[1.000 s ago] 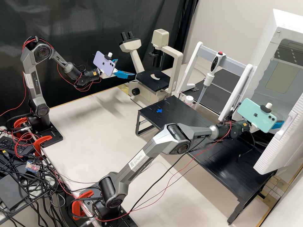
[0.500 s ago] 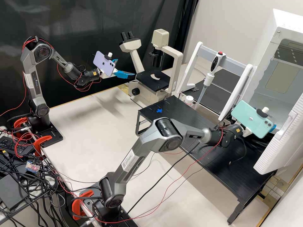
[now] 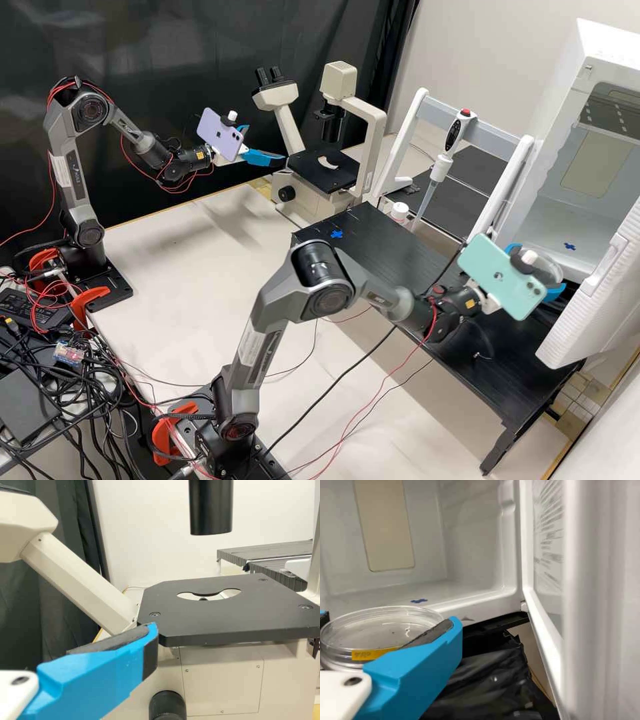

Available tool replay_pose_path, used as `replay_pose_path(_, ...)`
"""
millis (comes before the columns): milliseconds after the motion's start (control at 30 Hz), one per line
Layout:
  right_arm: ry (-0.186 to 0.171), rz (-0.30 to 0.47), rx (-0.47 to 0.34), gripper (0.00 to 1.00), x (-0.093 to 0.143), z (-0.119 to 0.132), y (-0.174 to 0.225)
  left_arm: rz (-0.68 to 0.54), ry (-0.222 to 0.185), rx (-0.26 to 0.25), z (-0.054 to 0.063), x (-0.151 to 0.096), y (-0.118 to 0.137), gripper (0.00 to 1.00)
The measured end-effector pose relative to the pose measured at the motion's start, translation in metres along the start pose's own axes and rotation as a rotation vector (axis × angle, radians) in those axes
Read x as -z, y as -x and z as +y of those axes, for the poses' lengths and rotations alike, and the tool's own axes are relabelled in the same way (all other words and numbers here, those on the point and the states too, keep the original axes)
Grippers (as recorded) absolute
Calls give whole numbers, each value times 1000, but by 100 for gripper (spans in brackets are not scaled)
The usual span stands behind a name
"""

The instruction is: Move the petri dish to the microscope

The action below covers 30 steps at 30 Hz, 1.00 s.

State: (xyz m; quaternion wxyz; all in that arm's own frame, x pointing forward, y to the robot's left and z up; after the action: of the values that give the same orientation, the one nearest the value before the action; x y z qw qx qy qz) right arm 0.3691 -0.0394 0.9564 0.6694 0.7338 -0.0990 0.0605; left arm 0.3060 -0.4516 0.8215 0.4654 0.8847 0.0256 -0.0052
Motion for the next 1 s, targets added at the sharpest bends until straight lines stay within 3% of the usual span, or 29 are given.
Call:
replay_pose_path(300, 32, 65, -10, 0, 7, -15, 62, 0, 0, 0, 0, 0, 0, 100)
replay_pose_path(400, 25, 82, 2, 0, 10, -23, 86, 0, 0, 0, 0, 0, 0, 100)
replay_pose_path(700, 30, 192, 134, 0, 34, -56, 149, 0, 0, 0, 0, 0, 0, 100)
replay_pose_path(867, 28, 255, 200, 0, 49, -74, 164, 0, 0, 0, 0, 0, 0, 100)
replay_pose_path(1000, 55, 324, 253, 0, 64, -90, 173, 0, 0, 0, 0, 0, 0, 100)
